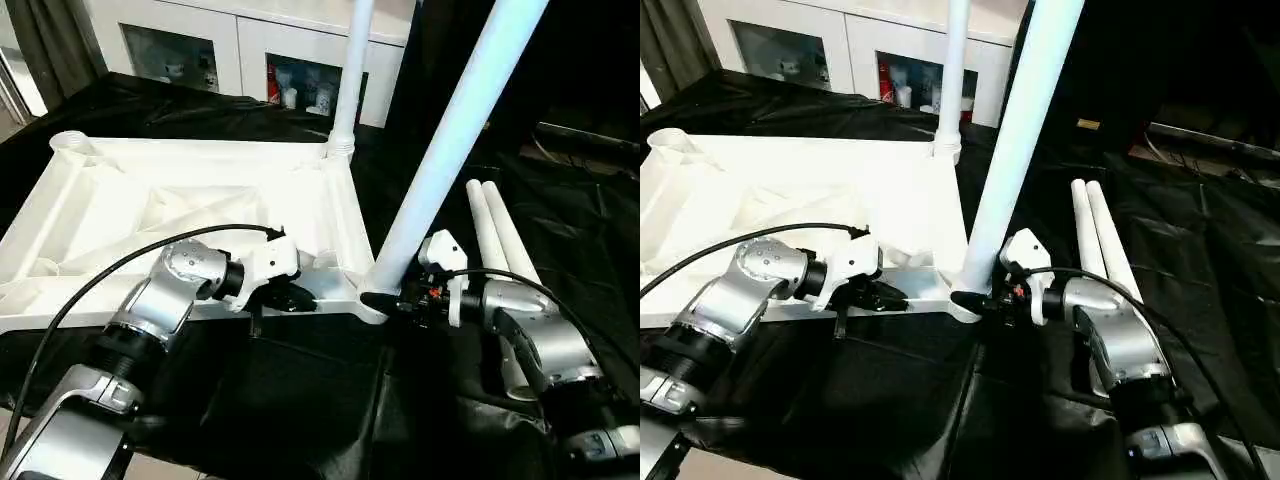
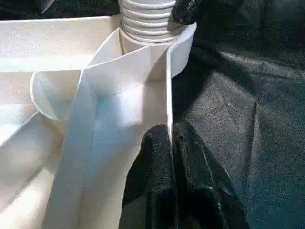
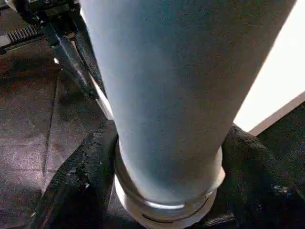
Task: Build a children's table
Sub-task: Rotate leg to tighten
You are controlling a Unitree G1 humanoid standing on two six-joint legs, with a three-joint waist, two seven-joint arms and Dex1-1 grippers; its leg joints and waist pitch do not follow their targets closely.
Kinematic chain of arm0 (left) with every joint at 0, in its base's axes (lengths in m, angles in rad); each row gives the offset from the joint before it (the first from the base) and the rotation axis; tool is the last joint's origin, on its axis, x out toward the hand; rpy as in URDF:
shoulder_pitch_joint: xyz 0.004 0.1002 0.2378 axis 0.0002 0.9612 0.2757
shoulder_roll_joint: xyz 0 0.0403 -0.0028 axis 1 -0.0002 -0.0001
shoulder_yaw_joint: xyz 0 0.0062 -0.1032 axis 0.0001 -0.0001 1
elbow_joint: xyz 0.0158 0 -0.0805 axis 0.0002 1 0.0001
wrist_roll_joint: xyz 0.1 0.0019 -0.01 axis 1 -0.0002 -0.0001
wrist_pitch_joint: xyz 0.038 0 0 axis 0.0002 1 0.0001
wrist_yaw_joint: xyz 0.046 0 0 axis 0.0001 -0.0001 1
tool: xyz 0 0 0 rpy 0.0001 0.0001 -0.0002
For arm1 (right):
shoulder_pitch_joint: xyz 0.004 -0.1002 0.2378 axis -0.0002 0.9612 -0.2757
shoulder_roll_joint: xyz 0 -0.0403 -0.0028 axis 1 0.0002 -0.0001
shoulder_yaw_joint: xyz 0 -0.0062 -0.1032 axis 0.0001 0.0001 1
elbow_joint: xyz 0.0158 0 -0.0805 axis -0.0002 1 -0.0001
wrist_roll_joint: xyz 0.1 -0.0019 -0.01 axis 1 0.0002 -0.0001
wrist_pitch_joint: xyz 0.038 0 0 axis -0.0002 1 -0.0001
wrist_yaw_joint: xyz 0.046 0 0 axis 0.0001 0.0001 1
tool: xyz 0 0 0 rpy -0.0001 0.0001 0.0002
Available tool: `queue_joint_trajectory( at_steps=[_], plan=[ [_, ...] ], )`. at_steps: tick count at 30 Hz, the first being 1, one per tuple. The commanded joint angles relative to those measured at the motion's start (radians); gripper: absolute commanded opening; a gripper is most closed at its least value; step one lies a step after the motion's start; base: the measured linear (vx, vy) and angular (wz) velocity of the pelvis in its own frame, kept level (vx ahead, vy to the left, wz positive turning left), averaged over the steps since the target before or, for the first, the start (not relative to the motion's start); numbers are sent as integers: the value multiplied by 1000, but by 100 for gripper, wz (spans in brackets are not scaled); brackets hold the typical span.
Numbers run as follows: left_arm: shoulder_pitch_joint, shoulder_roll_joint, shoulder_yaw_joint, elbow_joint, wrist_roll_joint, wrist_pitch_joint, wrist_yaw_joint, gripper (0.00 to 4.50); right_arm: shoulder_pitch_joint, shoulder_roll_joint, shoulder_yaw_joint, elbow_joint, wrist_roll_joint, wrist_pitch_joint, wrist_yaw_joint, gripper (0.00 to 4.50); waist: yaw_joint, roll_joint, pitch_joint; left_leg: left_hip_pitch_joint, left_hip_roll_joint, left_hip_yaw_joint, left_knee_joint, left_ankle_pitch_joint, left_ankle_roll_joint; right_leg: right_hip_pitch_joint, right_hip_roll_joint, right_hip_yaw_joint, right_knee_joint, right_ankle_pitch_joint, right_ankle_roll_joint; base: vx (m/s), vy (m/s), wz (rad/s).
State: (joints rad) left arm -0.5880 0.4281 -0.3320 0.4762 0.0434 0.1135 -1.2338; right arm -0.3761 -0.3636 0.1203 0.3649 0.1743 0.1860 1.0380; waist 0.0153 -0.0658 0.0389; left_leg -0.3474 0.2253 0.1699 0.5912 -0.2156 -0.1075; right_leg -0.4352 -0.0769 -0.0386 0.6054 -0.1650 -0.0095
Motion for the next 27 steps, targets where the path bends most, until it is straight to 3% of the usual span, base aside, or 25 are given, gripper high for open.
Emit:
queue_joint_trajectory(
  at_steps=[1,4,5,7,8,9,11,13,16,17,18,19,22,23,27],
  plan=[
    [12,-9,-20,22,32,23,45,0,18,10,1,-9,11,13,-9,275,3,5,-60,-3,-3,20,-61,-74,81,75,-34,29,-45,-31,-274,0,0,0],
    [-8,-54,8,68,33,61,135,0,26,67,-26,30,-6,33,-143,274,6,6,-53,-2,-4,21,-63,-137,49,67,-34,30,-57,-144,-244,0,0,0],
    [-18,-78,19,84,30,85,169,0,29,95,-37,50,-14,43,-205,274,8,4,-51,-2,-7,17,-66,-177,21,66,-35,28,-67,-253,-209,0,0,0],
    [-33,-111,25,106,35,107,218,0,28,132,-48,77,-29,53,-287,273,8,6,-49,-1,-6,16,-69,-192,13,65,-35,29,-71,-285,-196,0,0,0],
    [-61,-176,21,151,55,137,307,0,13,209,-71,133,-46,78,-439,273,5,9,-43,4,-9,15,-72,-254,-6,55,-33,28,-85,-396,-155,0,0,0],
    [-61,-176,21,151,55,137,307,0,13,209,-71,133,-46,78,-439,273,2,10,-40,7,-9,14,-74,-277,-13,51,-33,27,-88,-432,-144,0,0,0],
    [-95,-273,14,204,68,177,414,0,-46,304,-94,218,-58,86,-610,273,-7,14,-35,19,-14,5,-73,-369,-24,41,-35,16,-112,-596,-85,0,0,0],
    [-104,-308,8,213,72,191,444,0,-72,332,-98,245,-59,91,-653,273,-12,14,-44,15,-13,-1,-77,-348,-19,48,-37,13,-114,-572,-72,0,0,0],
    [-112,-350,-6,218,82,191,467,0,-98,362,-87,266,-74,83,-687,273,-14,16,-42,12,-14,0,-79,-355,-7,48,-32,11,-117,-539,-80,0,0,0],
    [-113,-350,-7,219,83,187,464,0,-96,362,-78,263,-81,76,-676,308,-14,15,-43,11,-14,-1,-81,-359,-3,51,-32,10,-116,-532,-81,0,0,0],
    [-113,-350,-7,219,83,187,464,0,-96,362,-78,263,-81,76,-676,308,-15,15,-44,10,-13,-2,-82,-359,0,51,-32,10,-116,-527,-82,0,0,0],
    [-113,-341,-4,224,86,177,456,0,-93,364,-77,255,-80,73,-657,343,-16,18,-44,8,-12,-3,-85,-361,2,53,-33,11,-115,-502,-91,0,0,0],
    [-112,-325,-2,228,89,163,445,0,-91,363,-80,241,-72,76,-629,348,-16,18,-45,6,-11,-2,-87,-360,6,54,-34,12,-112,-478,-102,0,0,0],
    [-112,-305,4,232,92,148,434,0,-95,341,-61,237,-85,60,-599,369,-15,16,-45,5,-11,-3,-87,-359,7,56,-35,13,-112,-473,-106,0,0,0],
    [-98,-255,5,219,88,97,374,0,-89,271,-44,204,-79,47,-500,369,-12,13,-46,3,-9,-1,-88,-339,17,60,-37,15,-108,-443,-119,0,0,0]
  ],
)
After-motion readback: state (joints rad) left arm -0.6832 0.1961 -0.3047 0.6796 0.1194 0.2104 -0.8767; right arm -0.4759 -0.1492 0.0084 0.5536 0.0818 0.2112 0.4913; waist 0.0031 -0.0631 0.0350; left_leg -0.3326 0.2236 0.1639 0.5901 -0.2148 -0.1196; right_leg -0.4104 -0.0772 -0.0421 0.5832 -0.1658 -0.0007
